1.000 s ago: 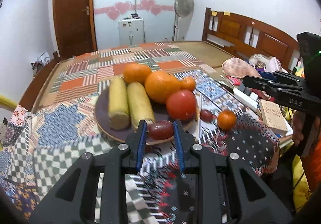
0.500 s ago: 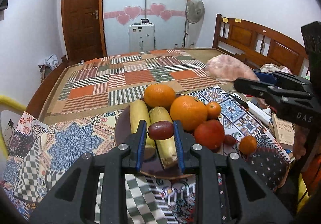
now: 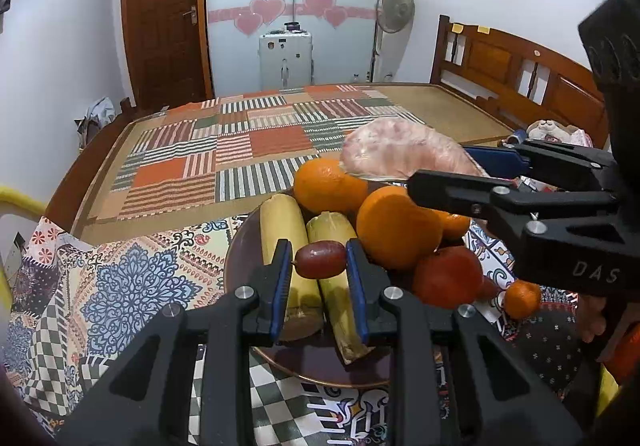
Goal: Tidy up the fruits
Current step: 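Place the date and pomelo segment on the plate, open both tools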
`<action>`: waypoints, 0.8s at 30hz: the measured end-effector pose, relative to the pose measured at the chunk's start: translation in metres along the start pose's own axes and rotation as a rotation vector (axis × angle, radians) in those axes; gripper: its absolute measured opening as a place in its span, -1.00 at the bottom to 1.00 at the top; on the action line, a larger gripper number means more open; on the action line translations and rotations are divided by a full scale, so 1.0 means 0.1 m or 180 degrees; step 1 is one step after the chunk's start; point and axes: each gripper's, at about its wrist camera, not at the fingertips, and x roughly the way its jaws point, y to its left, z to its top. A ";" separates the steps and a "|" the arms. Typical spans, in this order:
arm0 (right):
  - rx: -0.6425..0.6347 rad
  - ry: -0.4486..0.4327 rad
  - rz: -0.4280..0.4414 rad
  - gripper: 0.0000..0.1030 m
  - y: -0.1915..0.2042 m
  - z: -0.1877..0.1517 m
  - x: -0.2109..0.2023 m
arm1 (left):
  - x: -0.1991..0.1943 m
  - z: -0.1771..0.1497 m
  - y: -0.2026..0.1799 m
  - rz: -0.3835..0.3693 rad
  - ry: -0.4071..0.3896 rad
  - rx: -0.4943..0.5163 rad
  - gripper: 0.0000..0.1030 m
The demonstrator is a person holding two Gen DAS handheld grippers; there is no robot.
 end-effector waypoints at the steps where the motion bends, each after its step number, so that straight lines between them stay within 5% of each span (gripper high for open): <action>1: -0.0003 0.0019 -0.0005 -0.18 0.01 0.00 0.02 | 0.01 0.00 0.00 -0.0013 0.0010 0.0000 -0.48; 15: -0.0094 0.0211 0.0004 -0.17 0.11 -0.03 0.17 | 0.19 -0.01 0.03 -0.0078 0.0139 -0.0059 -0.48; 24: -0.0087 0.0096 -0.0005 -0.15 0.09 0.00 0.06 | 0.20 -0.04 0.01 -0.0079 0.0157 -0.0032 -0.46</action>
